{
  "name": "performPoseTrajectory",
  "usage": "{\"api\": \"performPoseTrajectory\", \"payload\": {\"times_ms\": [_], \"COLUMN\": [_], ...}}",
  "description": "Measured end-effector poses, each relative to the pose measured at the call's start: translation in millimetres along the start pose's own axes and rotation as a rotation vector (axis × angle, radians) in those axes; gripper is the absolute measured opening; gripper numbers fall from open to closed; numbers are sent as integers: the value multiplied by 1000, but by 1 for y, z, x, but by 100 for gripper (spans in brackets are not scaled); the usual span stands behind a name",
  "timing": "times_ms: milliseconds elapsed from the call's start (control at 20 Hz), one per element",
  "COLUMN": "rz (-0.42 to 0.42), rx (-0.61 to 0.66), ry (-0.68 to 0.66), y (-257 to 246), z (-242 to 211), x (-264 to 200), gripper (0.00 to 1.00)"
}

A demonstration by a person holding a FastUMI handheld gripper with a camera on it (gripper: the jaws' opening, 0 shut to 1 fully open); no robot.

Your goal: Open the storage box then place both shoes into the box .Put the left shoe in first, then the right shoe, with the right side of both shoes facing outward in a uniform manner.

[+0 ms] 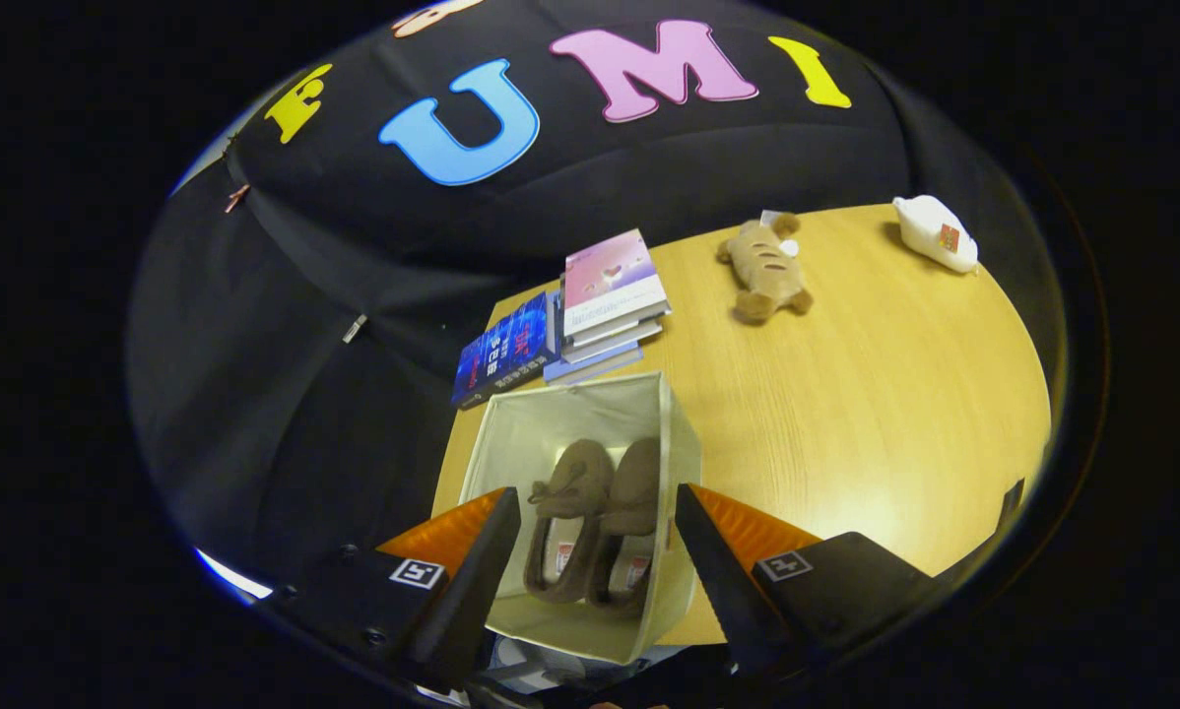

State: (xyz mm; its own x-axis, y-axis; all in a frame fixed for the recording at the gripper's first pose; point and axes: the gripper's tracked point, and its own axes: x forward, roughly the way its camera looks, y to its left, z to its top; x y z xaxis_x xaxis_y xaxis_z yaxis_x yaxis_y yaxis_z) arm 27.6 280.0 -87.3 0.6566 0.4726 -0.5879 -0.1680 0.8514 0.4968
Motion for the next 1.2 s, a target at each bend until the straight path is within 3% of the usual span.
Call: {"api": "performPoseTrajectory", "payload": {"times_ms": [300,550,750,1000,1200], "rz": [-29,-80,-85,-92,-65], "rx": [-151,-353,-465,-501,-462], "ry": [-249,-458,-605,-637,-577], "y": [-54,-116,-156,-215,-235], "z": [79,142,172,184,167], "x": [-57,-107,-146,-158,-154], "gripper": [99,99,98,99,99]}}
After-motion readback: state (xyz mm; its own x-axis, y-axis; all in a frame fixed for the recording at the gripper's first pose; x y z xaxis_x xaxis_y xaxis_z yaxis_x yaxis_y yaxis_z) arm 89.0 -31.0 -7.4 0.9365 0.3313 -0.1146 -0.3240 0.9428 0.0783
